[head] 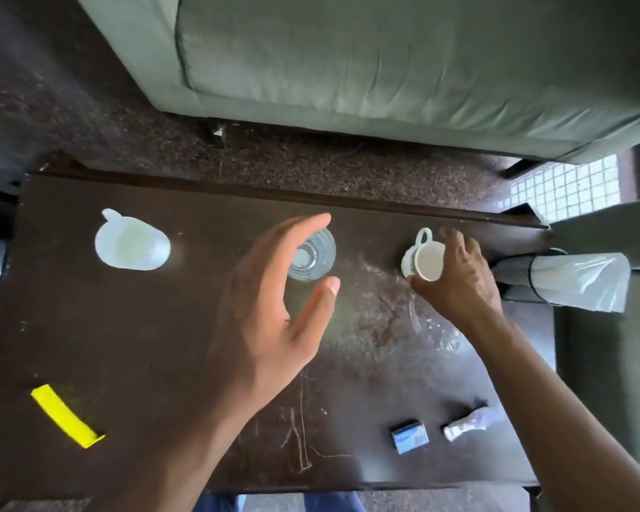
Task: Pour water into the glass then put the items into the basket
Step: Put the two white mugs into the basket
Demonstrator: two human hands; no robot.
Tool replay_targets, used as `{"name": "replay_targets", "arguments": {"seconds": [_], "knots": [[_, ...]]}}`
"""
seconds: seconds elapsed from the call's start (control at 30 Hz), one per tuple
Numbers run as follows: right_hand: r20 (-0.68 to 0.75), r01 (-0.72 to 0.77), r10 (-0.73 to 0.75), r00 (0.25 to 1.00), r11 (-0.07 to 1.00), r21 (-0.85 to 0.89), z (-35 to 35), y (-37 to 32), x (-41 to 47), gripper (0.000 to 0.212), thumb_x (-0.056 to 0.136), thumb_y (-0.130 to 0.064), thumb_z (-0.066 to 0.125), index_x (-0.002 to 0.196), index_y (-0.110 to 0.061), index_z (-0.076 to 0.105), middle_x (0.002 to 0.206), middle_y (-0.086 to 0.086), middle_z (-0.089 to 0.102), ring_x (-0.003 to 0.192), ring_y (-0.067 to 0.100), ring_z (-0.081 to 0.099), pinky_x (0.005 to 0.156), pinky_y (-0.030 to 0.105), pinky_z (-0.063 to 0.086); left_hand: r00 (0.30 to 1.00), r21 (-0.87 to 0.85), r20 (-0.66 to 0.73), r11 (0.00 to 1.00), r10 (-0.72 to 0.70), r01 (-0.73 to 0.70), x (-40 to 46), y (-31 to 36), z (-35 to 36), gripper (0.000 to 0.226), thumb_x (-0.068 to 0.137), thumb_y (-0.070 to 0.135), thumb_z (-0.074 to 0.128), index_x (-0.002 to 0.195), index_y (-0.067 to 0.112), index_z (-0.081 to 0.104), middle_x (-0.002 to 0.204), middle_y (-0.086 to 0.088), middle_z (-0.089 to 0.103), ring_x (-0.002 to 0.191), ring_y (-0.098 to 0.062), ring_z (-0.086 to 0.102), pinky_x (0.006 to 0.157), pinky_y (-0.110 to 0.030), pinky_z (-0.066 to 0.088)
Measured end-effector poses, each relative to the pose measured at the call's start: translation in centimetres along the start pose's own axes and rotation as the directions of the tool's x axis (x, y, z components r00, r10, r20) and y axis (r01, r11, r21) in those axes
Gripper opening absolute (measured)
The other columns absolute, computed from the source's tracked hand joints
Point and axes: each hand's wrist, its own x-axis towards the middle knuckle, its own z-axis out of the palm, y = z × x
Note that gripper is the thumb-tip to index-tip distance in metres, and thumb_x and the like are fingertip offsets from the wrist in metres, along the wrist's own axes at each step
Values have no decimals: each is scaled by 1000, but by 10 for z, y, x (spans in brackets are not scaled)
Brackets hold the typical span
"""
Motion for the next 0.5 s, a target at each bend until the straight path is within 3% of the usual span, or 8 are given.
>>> {"name": "replay_targets", "arguments": {"seconds": [0.13,0.27,0.4,0.5], "knots": [[-28,27,-26,999,999,42,10,19,5,69,74,-31,87,130,-18,48,123,14,66,108,39,65,79,41,47,999,31,41,999,-16,15,0,8,24,56,97,25,72,152,25,58,148,25,58,140,-10,60,117,-41,50],[-75,72,-66,995,994,79,10,27,4,61,74,-31,89,121,-14,53,109,12,73,97,39,69,71,36,42,996,41,77,998,-39,36,-3,15,40,58,98,30,71,154,31,55,149,34,54,140,6,55,115,-10,39],[-106,91,-74,992,982,164,-21,17,-5,63,70,-28,93,120,-17,56,98,-3,61,94,32,65,72,32,37,990,23,121,998,-67,65,-4,19,48,63,99,29,71,158,31,50,155,25,55,146,2,53,120,-21,42],[-161,184,-151,975,958,221,-58,-7,-21,62,70,-28,93,120,-23,57,100,-7,63,90,23,60,70,32,38,993,26,103,999,-48,46,-1,26,46,66,98,30,72,160,30,48,157,23,55,147,4,51,121,-16,38]]}}
